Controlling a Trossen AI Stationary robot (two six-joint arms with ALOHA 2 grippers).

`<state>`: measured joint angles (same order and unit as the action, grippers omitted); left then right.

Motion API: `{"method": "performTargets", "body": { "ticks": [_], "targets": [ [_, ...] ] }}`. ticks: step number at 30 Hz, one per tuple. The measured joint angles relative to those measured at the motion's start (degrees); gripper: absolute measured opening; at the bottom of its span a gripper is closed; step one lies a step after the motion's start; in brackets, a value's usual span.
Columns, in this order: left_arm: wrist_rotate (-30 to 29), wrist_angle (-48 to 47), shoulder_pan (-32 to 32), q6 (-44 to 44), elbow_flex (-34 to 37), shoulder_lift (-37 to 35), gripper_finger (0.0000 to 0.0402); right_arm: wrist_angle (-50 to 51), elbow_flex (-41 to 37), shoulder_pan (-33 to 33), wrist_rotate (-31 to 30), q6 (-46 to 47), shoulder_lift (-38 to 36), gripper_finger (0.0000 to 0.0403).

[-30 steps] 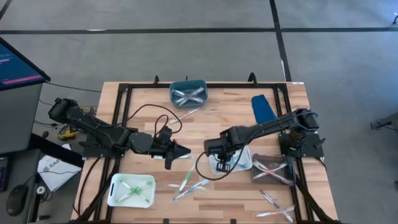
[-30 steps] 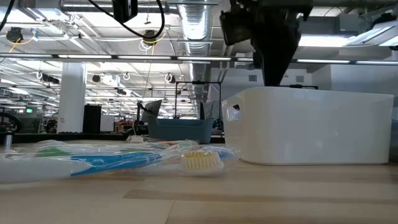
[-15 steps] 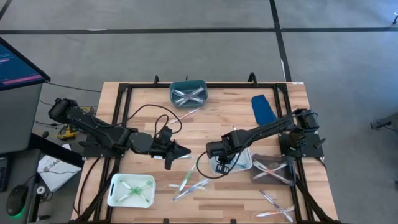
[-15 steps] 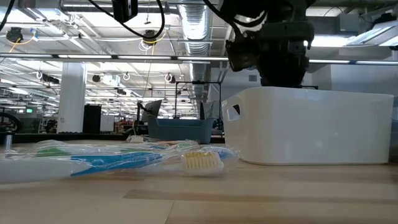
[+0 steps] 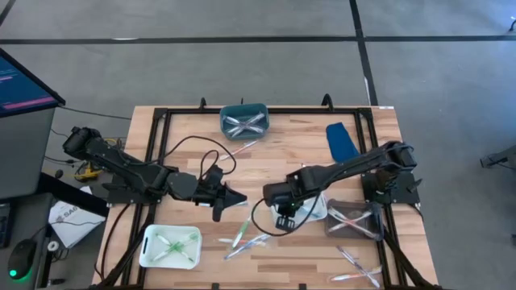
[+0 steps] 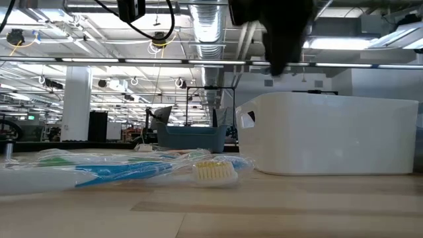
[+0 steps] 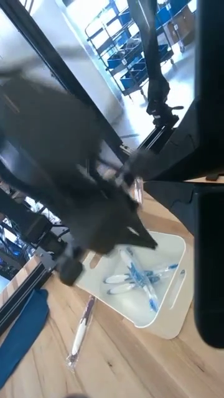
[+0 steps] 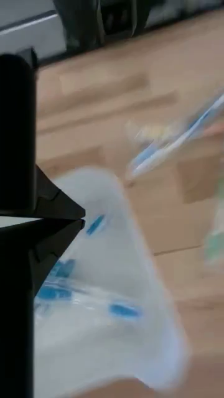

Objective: Pick & Place Toothbrushes
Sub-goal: Adjust the white bin on the table

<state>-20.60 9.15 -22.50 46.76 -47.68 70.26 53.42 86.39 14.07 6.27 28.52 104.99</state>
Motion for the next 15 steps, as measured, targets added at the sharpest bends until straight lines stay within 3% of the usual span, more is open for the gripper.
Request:
{"method": "performTargets", "body": {
  "ticks": [8,11,15],
  "targets": [
    [-0.1,-0.2,0.0,0.0,0.0,0.0,0.0000,13.5,10.8,-4.0,-10.3,-2.0,-0.6,0.0000],
    [-0.4,-0.2,0.0,0.0,0.0,0.0,0.0000,19.8,10.8,-6.3,-13.9,-1.7,-0.4,0.0000],
    [-0.7,-0.1,0.1,0.0,0.0,0.0,0.0000,20.3,5.5,-10.1,-13.3,-1.3,-0.3,0.0000]
  ]
}}
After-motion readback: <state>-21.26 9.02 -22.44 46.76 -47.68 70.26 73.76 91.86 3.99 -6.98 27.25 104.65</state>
